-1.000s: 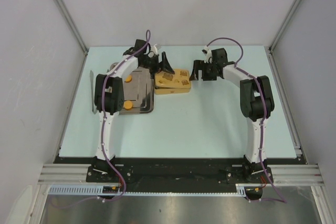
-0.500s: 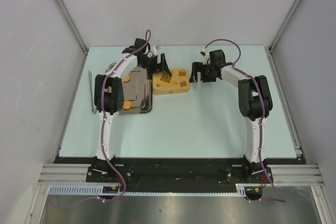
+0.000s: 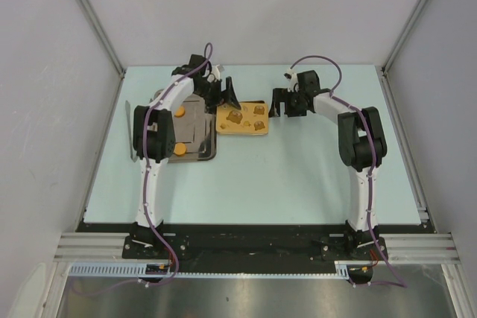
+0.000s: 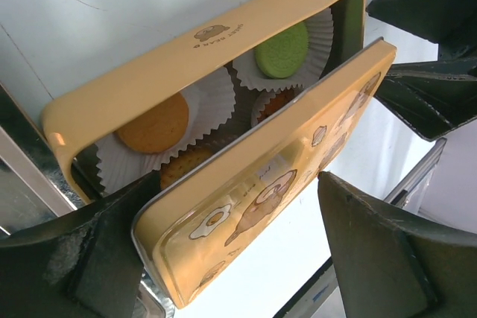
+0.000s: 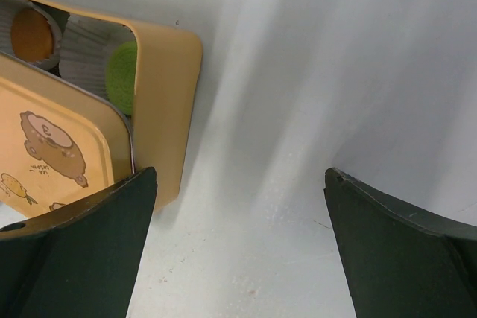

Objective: Pack the cookies

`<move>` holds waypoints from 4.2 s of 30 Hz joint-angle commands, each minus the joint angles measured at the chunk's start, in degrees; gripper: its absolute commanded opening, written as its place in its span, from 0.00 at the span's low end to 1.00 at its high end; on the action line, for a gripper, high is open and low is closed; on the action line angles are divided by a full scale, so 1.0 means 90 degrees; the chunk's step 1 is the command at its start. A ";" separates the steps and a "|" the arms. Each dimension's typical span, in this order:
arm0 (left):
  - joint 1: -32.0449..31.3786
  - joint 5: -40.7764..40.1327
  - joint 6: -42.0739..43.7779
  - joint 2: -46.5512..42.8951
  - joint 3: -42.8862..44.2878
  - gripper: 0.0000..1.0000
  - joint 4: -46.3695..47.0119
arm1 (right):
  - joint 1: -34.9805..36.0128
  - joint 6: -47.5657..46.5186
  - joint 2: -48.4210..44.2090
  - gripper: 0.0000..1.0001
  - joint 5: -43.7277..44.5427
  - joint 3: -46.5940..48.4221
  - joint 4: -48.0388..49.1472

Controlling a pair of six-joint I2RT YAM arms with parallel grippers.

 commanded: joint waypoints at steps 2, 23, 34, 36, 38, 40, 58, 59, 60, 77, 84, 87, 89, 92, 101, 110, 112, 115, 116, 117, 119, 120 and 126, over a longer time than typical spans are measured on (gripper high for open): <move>0.0030 -0.0148 0.0156 -0.0443 0.0360 0.89 -0.0095 | 0.0030 -0.0060 0.0080 0.99 0.0035 0.0173 -0.0111; 0.0206 0.0174 -0.0029 -0.0589 -0.0196 0.48 0.0451 | -0.0117 -0.0148 0.0002 0.99 -0.0004 0.0124 -0.0267; 0.0460 0.0896 -0.0722 -0.0941 -0.1171 0.36 0.1592 | -0.0166 -0.0197 -0.0116 0.98 -0.0014 0.0026 -0.0306; 0.0489 0.1062 -0.0917 -0.0951 -0.1309 0.31 0.1740 | -0.0175 -0.0206 -0.0145 0.98 -0.0014 0.0007 -0.0306; 0.0528 0.1160 -0.1083 -0.0961 -0.1514 0.30 0.2042 | -0.0195 -0.0226 -0.0184 0.98 -0.0014 -0.0023 -0.0325; 0.0577 0.1336 -0.1317 -0.1000 -0.1757 0.28 0.2392 | -0.0205 -0.0246 -0.0262 0.98 -0.0014 -0.0062 -0.0335; 0.0928 0.1873 -0.1826 -0.1058 -0.2159 0.23 0.3245 | -0.0351 -0.0226 -0.0633 1.00 -0.0033 -0.0130 -0.0286; 0.0948 0.1864 -0.1836 -0.1068 -0.2188 0.23 0.3274 | -0.0361 -0.0236 -0.0624 1.00 -0.0043 -0.0130 -0.0277; 0.0977 0.1864 -0.1845 -0.1059 -0.2198 0.23 0.3274 | -0.0351 -0.0226 -0.0623 1.00 -0.0043 -0.0130 -0.0277; 0.1046 0.1932 -0.2900 -0.0815 -0.2589 0.19 0.4250 | -0.0205 -0.0285 -0.0741 1.00 0.0054 -0.0238 -0.0267; 0.1046 0.1903 -0.3066 -0.0717 -0.2667 0.19 0.4377 | -0.0166 -0.0285 -0.0750 1.00 0.0074 -0.0238 -0.0238; 0.1055 0.1903 -0.3193 -0.0736 -0.2726 0.18 0.4553 | -0.0146 -0.0285 -0.0780 1.00 0.0064 -0.0238 -0.0218; 0.1046 0.1883 -0.3252 -0.0727 -0.2687 0.18 0.4612 | -0.0146 -0.0275 -0.0799 1.00 0.0035 -0.0228 -0.0228; 0.1055 0.1854 -0.3291 -0.0678 -0.2609 0.18 0.4612 | -0.0146 -0.0265 -0.0809 1.00 -0.0072 -0.0208 -0.0208; 0.1046 0.1970 -0.3525 -0.0639 -0.2686 0.17 0.4894 | -0.0107 -0.0178 -0.0819 1.00 -0.0521 -0.0101 -0.0033; 0.1114 0.1952 -0.3350 -0.0590 -0.2736 0.18 0.4730 | 0.0088 -0.0041 -0.0341 1.00 -0.0707 0.0563 -0.0169; 0.1124 0.1951 -0.3281 -0.0570 -0.2736 0.18 0.4690 | 0.0137 -0.0021 -0.0204 1.00 -0.0717 0.0709 -0.0169; 0.1134 0.1942 -0.3213 -0.0560 -0.2736 0.18 0.4612 | 0.0215 -0.0040 -0.0019 1.00 -0.0678 0.0914 -0.0238; 0.1134 0.1942 -0.3203 -0.0551 -0.2736 0.18 0.4612 | 0.0235 -0.0031 0.0030 1.00 -0.0668 0.0973 -0.0257; 0.1134 0.1932 -0.3184 -0.0551 -0.2745 0.18 0.4583 | 0.0244 -0.0031 0.0089 1.00 -0.0668 0.1012 -0.0257; 0.1134 0.1942 -0.3164 -0.0521 -0.2745 0.18 0.4563 | 0.0293 -0.0011 0.0225 1.00 -0.0678 0.1100 -0.0267; 0.1134 0.1932 -0.3145 -0.0531 -0.2765 0.18 0.4573 | 0.0313 -0.0011 0.0265 1.00 -0.0678 0.1129 -0.0257; 0.1134 0.1922 -0.3018 -0.0541 -0.2794 0.19 0.4485 | 0.0469 0.0047 0.0509 1.00 -0.0688 0.1295 -0.0238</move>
